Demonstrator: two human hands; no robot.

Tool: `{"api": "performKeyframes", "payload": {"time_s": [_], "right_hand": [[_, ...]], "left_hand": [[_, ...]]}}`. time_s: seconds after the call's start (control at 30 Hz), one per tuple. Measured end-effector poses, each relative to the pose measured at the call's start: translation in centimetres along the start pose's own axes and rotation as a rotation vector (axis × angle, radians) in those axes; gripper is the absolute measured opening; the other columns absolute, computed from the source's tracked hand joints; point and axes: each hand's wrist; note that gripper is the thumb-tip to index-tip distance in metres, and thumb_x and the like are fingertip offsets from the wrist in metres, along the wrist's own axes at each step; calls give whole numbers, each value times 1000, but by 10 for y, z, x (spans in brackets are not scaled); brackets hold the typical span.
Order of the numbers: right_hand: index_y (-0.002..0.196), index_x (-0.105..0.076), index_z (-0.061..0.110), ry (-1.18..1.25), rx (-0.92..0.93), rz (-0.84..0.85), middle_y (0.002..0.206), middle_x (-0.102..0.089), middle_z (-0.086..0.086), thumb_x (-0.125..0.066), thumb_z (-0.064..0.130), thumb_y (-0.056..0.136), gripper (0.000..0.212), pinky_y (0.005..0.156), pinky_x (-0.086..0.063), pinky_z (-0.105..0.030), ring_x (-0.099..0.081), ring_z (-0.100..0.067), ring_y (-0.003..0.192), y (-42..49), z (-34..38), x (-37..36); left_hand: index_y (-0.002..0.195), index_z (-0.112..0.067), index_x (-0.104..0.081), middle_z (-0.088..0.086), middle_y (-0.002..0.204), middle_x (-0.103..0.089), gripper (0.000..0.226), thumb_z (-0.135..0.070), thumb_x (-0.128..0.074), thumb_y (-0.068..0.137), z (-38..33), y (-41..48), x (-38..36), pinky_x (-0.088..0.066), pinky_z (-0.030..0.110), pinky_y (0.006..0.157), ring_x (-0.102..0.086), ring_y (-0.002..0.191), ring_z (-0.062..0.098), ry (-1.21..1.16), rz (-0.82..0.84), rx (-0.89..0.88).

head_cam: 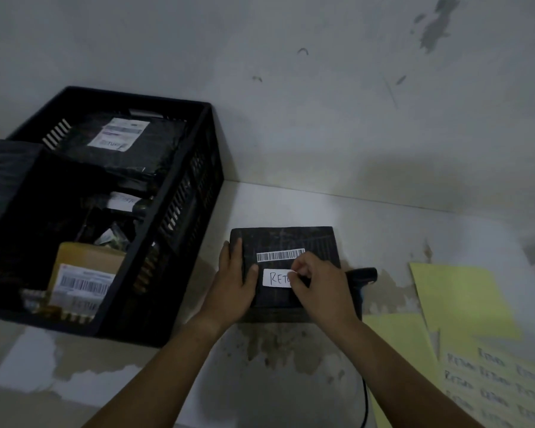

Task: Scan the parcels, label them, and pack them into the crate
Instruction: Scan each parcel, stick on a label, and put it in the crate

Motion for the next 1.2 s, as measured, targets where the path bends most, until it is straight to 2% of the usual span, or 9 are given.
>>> {"api": "performKeyframes", "payload": {"time_s": [0.1,0.2,0.37,0.57,0.73,0.93,1.03,1.1,1.2], "right_hand": [[85,-54,33,-45,7,-16,77,-60,17,-68,31,87,15,79,-53,-40,-59,-10,78,2,2,-4],[86,-50,36,-111,9,-12,79,-61,15,-67,34,87,17,80,-51,-40,-56,-10,79,0,6,-9],[88,-52,34,-147,-2,-51,81,-63,12,-69,36,85,18,79,-50,-39,-54,-11,79,-2,7,-14],[91,-57,28,-143,-6,-68,83,-63,8,-72,32,84,17,80,-50,-39,-54,-12,82,-4,5,-16],[99,-59,28,-185,18,-89,87,-67,8,-73,33,82,23,84,-46,-37,-57,-14,87,-3,2,-18],[123,-55,26,-200,27,-124,97,-68,8,-75,36,81,48,90,-39,-37,-58,-19,101,-5,3,-17],[130,-50,24,-266,-67,-221,118,-61,2,-76,48,76,64,94,-37,-42,-53,-24,111,-2,-6,-10],[139,-42,19,-284,-177,-248,139,-48,-7,-73,58,75,81,100,-36,-49,-44,-31,124,0,-13,-7],[154,-13,19,-17,-376,-116,160,-18,-7,-66,72,73,110,110,-34,-53,-29,-32,142,0,-16,-9]], "left_hand": [[162,-26,7,-5,168,5,71,-41,-36,107,7,6,3,-33,31,114,-31,148,25,75,30,-33],[160,-31,12,-7,168,7,79,-53,-38,104,16,4,7,-41,41,113,-37,146,26,127,80,-34],[159,-35,14,-9,167,4,88,-64,-42,98,16,6,6,-46,39,108,-43,141,25,124,72,-17],[158,-40,13,-11,166,0,89,-74,-37,93,14,5,2,-49,43,105,-47,138,26,140,59,5],[159,-36,15,-7,167,-1,103,-74,-50,89,16,7,2,-50,42,103,-47,138,27,186,61,-12],[160,-34,12,-8,167,0,103,-69,-55,90,16,7,2,-47,42,107,-44,141,25,145,63,-6],[161,-33,9,-5,167,-2,104,-67,-59,89,16,8,0,-44,41,111,-42,142,25,123,49,-11],[161,-32,7,-3,167,-6,104,-64,-61,89,16,8,-1,-41,36,112,-40,143,24,103,24,-13],[161,-38,1,-1,160,-24,106,-66,-66,85,16,6,-4,-42,33,109,-45,138,21,2,-9,16]]}}
Point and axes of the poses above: each hand's wrist, its own y-axis towards the middle knuckle, its own x-axis out of the back of the hand, z = x × y
